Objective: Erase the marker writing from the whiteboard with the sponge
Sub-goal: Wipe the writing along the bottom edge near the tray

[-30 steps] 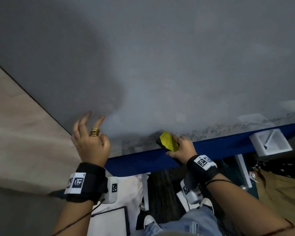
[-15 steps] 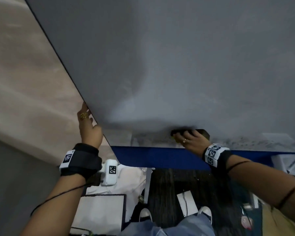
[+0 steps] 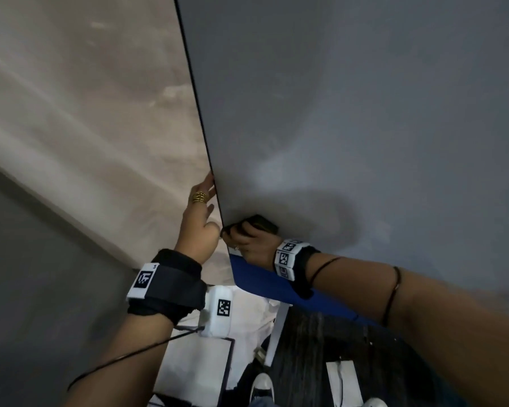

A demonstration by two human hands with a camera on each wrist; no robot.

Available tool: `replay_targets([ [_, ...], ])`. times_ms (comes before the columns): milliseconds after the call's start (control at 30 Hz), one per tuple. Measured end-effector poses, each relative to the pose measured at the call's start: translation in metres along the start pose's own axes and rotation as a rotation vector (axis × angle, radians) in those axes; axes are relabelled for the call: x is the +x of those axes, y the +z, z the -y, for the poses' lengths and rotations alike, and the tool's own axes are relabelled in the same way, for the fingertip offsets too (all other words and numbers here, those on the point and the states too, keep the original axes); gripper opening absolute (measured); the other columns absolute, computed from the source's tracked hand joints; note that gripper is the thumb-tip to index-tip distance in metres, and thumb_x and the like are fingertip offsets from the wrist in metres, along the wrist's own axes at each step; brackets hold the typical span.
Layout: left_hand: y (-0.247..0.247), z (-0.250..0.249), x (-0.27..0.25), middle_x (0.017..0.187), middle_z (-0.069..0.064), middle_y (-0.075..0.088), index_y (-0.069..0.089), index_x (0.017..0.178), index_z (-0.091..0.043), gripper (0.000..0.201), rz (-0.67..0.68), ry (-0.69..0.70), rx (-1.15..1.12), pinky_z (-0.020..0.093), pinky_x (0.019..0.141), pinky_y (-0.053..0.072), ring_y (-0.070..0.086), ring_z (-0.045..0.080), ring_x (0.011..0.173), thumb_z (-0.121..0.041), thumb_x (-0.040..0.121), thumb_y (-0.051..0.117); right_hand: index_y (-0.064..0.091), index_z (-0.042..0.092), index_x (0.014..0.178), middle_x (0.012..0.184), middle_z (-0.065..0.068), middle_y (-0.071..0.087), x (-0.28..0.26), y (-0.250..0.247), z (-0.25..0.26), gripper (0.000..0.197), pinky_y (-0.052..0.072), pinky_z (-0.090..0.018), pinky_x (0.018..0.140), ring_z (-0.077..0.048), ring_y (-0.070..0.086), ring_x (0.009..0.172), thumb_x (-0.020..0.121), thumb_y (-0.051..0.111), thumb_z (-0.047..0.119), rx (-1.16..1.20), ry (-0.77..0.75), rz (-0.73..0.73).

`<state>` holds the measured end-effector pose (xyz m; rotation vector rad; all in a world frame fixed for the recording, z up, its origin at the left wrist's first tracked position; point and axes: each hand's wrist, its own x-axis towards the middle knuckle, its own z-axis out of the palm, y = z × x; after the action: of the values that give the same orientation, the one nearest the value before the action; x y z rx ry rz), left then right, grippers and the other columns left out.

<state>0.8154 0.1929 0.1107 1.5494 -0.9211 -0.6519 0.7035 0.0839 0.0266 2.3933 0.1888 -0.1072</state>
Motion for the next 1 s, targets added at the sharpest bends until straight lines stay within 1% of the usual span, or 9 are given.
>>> replay_targets([
  [233,-0.013,0.002,0.007,0.132,-0.017,0.046,0.037,0.128,-0.039,0.092,0.042,-0.012,-0.039,0.014,0.1,0.033,0.046,-0.002,0.121,0.027,0.066,0.021,0.077,0.026,0.066,0.116,0.007,0.067,0.001,0.016,0.018,0.023,0.044,-0.035,0.084,-0.015,0.064,0.097,0.07,0.055,0.031,0.18,-0.028,0.082],
  [333,-0.014,0.01,0.015,0.123,-0.016,0.054,0.042,0.123,-0.039,0.071,0.025,0.025,-0.057,0.012,0.095,0.038,0.053,-0.006,0.112,0.019,0.085,0.028,0.077,0.013,0.077,0.108,-0.006,0.07,-0.009,0.017,0.021,0.035,0.044,-0.038,0.083,-0.024,0.067,0.088,0.077,0.043,0.015,0.336,0.026,-0.103],
  [400,-0.009,0.017,0.019,0.125,-0.012,0.053,0.039,0.128,-0.034,0.043,0.009,0.053,-0.034,0.014,0.099,0.038,0.052,-0.002,0.114,-0.003,0.098,0.032,0.075,0.006,0.09,0.104,-0.012,0.07,-0.02,0.021,0.024,0.038,0.038,-0.04,0.085,-0.028,0.067,0.086,0.08,0.039,0.01,0.352,0.116,-0.237],
  [500,0.003,0.019,0.027,0.123,-0.005,0.051,0.035,0.134,-0.017,0.034,-0.024,0.05,-0.027,0.01,0.093,0.04,0.053,-0.007,0.106,-0.022,0.1,0.033,0.076,0.01,0.087,0.104,-0.011,0.07,-0.046,0.025,0.03,0.034,0.038,-0.04,0.083,-0.028,0.064,0.088,0.08,0.043,0.012,0.325,0.139,-0.381],
  [567,0.012,0.017,0.031,0.116,-0.002,0.053,0.035,0.133,-0.003,0.033,-0.063,0.045,-0.087,0.007,0.084,0.042,0.056,-0.01,0.095,-0.017,0.104,0.03,0.076,0.012,0.087,0.106,-0.01,0.07,-0.06,0.026,0.037,0.032,0.037,-0.04,0.083,-0.028,0.063,0.091,0.08,0.044,0.014,0.29,0.115,-0.456],
  [667,0.024,0.023,0.032,0.104,-0.009,0.051,0.036,0.13,-0.003,0.029,-0.135,0.046,-0.16,0.001,0.073,0.041,0.056,-0.02,0.08,-0.007,0.104,0.023,0.075,0.016,0.092,0.107,-0.009,0.07,-0.077,0.029,0.055,0.035,0.033,-0.038,0.081,-0.028,0.05,0.097,0.079,0.043,0.016,0.282,0.186,-0.506],
  [767,0.029,0.04,0.027,0.106,-0.011,0.048,0.034,0.135,-0.004,0.033,-0.133,0.032,-0.131,-0.002,0.073,0.036,0.048,-0.013,0.089,-0.004,0.104,0.025,0.074,0.015,0.098,0.107,-0.011,0.069,-0.092,0.044,0.076,0.038,0.032,-0.038,0.076,-0.028,0.051,0.095,0.078,0.042,0.013,0.268,0.266,-0.486],
  [867,0.028,0.049,0.02,0.117,0.0,0.046,0.03,0.138,-0.001,0.036,-0.094,0.032,-0.071,-0.003,0.076,0.035,0.044,0.005,0.106,0.0,0.103,0.025,0.074,0.014,0.099,0.108,-0.013,0.069,-0.103,0.062,0.097,0.033,0.032,-0.041,0.076,-0.031,0.048,0.095,0.068,0.064,0.017,0.208,0.223,-0.427],
  [1000,0.027,0.058,0.019,0.12,0.006,0.046,0.036,0.132,-0.007,0.029,-0.107,0.037,-0.094,0.007,0.087,0.042,0.045,0.014,0.11,-0.009,0.104,0.027,0.075,0.012,0.094,0.108,-0.014,0.069,-0.1,0.081,0.117,0.052,0.033,-0.043,0.077,-0.033,0.043,0.096,0.045,0.088,0.023,0.188,0.219,-0.331],
])
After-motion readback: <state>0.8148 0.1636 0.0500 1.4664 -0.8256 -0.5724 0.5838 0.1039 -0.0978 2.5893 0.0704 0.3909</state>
